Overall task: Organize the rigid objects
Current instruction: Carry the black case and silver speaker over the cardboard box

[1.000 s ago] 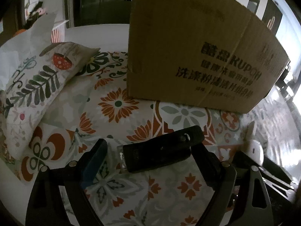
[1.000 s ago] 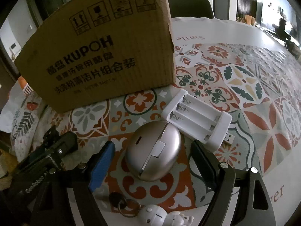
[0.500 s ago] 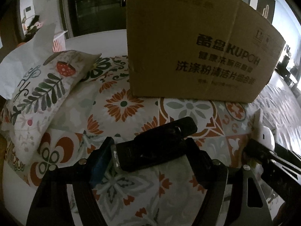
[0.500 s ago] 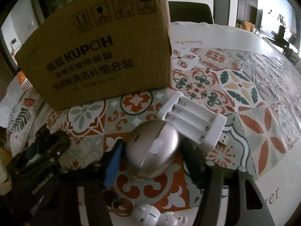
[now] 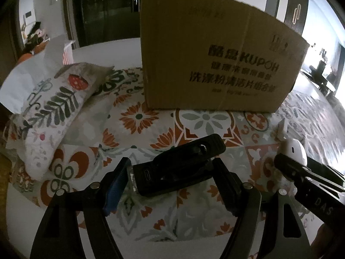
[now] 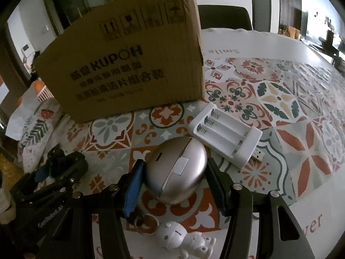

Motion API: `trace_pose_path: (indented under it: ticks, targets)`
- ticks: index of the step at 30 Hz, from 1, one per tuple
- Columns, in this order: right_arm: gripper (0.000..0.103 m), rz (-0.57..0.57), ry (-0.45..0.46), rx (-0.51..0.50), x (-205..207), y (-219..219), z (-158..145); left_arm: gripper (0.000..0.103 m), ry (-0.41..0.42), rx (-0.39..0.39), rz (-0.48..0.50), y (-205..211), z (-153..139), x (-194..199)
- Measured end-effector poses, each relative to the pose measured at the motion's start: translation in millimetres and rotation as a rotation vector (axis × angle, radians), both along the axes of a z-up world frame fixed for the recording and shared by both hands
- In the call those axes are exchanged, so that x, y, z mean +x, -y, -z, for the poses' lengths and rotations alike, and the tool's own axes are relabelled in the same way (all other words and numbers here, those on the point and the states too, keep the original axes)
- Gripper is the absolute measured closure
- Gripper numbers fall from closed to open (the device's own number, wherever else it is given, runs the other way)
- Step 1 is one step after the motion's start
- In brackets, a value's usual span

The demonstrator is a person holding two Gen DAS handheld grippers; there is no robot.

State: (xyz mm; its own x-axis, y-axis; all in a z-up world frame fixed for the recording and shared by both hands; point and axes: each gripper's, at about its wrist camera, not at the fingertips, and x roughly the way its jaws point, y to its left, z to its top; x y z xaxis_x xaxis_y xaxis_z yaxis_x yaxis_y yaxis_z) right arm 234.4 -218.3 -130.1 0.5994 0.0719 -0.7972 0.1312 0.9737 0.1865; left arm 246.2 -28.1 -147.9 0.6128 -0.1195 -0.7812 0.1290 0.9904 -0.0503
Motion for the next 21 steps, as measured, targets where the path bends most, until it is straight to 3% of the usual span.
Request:
trace_pose_path:
  ticks: [21]
  targets:
    - [0.045,-0.038,0.154,0.028,-19,4,-60,0.027,0.127,0.019,0.003,3,-71,-22]
